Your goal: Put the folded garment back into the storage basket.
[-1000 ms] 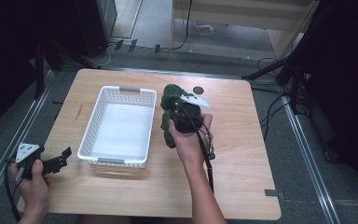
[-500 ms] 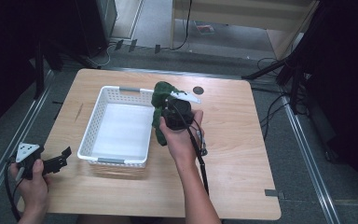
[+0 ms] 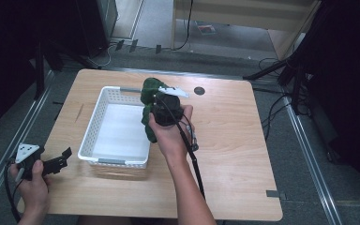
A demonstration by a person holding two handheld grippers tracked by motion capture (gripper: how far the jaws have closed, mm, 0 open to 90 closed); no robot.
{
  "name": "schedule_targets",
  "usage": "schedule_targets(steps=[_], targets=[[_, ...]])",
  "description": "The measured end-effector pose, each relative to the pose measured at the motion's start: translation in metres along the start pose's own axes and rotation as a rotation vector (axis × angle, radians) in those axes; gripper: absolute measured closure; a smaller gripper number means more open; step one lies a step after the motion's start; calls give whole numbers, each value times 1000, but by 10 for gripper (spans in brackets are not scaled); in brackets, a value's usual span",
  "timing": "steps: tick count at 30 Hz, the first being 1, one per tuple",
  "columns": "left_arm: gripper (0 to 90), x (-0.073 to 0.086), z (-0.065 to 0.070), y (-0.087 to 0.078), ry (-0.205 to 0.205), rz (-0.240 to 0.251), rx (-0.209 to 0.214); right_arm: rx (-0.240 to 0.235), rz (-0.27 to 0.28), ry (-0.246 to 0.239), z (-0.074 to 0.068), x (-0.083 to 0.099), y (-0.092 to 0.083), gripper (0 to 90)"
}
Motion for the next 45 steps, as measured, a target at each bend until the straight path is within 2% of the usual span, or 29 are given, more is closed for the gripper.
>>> schedule_targets(steps=[9,25,45], targets=[[0,0,0,0,1,-3,-1,-15,-15,-13,-18,-5,8,742],[0,0,0,0,1,0,1,-64,-40,-40,-57,-10,24,742],[0,0,0,0,-3,2,4,-99,-63,-60,-91,-1,53,736]])
Point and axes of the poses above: each handheld gripper's, and its own axes: y roughly forward along the jaws, x roughly out of its underside, z roughly to its right, the point moved 1 cm from there along y, roughly forward along the jaws, and after that the axes turned 10 degrees about -z, right-handed, at the moved point
